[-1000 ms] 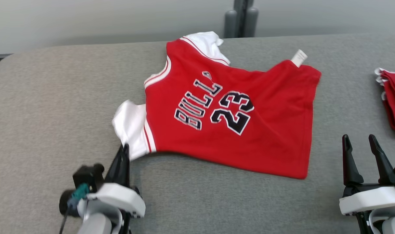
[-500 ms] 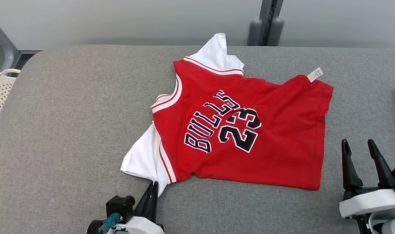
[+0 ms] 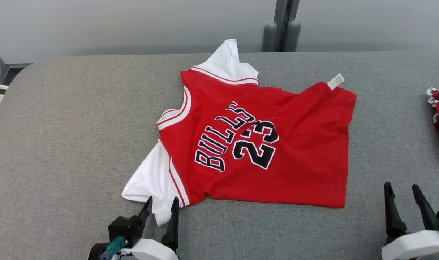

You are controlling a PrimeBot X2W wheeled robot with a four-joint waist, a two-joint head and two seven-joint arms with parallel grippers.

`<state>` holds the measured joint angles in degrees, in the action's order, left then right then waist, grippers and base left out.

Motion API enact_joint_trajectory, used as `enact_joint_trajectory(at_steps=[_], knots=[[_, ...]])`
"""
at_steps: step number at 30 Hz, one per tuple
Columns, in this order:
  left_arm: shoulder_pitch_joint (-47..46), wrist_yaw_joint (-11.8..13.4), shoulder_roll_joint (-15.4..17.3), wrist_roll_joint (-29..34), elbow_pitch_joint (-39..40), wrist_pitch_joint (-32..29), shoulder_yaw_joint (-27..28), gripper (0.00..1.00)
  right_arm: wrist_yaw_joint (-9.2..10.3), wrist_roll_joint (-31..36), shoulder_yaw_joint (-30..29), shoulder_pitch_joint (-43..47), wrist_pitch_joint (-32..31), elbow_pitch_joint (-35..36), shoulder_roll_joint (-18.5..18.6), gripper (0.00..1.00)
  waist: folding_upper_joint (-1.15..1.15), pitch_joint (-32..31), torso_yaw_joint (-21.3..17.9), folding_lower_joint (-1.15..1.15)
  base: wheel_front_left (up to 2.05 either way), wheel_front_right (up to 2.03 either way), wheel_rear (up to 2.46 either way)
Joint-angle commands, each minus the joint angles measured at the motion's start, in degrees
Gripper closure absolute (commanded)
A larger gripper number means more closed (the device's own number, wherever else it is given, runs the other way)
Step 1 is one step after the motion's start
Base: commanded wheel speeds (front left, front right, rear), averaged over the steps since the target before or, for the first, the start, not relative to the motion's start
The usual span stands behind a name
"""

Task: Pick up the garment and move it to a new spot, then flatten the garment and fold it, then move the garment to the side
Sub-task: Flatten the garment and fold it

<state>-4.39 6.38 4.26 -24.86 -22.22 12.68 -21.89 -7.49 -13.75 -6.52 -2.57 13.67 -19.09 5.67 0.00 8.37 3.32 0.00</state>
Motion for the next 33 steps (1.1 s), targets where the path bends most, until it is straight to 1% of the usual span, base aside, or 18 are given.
enact_joint_trajectory(at_steps=[1,9,13,15,17,18,24,25,27,33], knots=[[0.4,0.2,0.4,0.2,0.7,0.4,0.1,0.0,-0.02,-0.4,-0.2,0.8,0.1,-0.1,0.0,0.0,0.0,-0.1,-0.2,0.0,0.0,0.0,0.0],[1.6,0.6,0.9,1.1,5.1,0.7,-1.0,0.0,-0.02,-1.1,1.5,4.1,-0.3,-0.8,-0.5,0.0,0.0,-1.1,-1.7,0.0,0.0,0.0,0.0],[1.6,0.9,1.2,1.5,6.3,0.6,-1.5,0.0,-0.02,-1.6,4.4,2.0,-1.3,-1.1,-0.7,0.0,0.0,-1.6,-2.0,0.0,0.0,0.0,0.0],[1.5,1.1,1.3,1.8,7.1,0.8,-1.7,0.0,-0.02,-1.9,6.0,0.6,-2.4,-1.9,-0.1,0.0,0.0,-1.8,-1.7,0.0,0.0,0.0,0.0],[1.2,1.3,1.4,2.2,7.7,1.0,-1.8,0.0,-0.02,-2.2,7.1,-1.2,-3.9,-3.4,1.0,0.0,0.0,-1.9,-1.0,0.0,0.0,0.0,0.0],[1.1,1.3,1.5,2.4,8.3,1.1,-1.9,0.0,-0.02,-3.1,8.0,-3.2,-5.7,-5.2,1.6,0.0,0.0,-2.0,-0.1,0.0,0.0,0.0,0.0],[1.7,2.0,1.5,2.6,9.5,1.7,-1.4,0.0,-0.02,-7.6,11.3,-7.7,-13.4,-10.8,4.0,0.0,0.0,-2.3,3.0,0.0,0.0,0.0,0.0],[1.7,2.0,1.5,2.6,9.5,1.7,-1.4,0.0,-0.02,-7.6,11.3,-7.7,-13.4,-10.8,4.0,0.0,0.0,-2.3,3.0,0.0,0.0,0.0,0.0],[2.0,2.3,1.5,2.5,9.7,1.9,-1.1,0.0,-0.02,-9.9,12.3,-8.7,-15.7,-12.2,4.6,0.0,0.0,-2.3,3.9,0.0,0.0,0.0,0.0],[2.0,2.6,1.7,3.0,10.6,2.2,-0.5,0.0,-0.02,-13.6,14.3,-11.2,-19.2,-16.0,6.5,0.0,0.0,-1.9,6.0,0.0,0.0,0.0,0.0]])
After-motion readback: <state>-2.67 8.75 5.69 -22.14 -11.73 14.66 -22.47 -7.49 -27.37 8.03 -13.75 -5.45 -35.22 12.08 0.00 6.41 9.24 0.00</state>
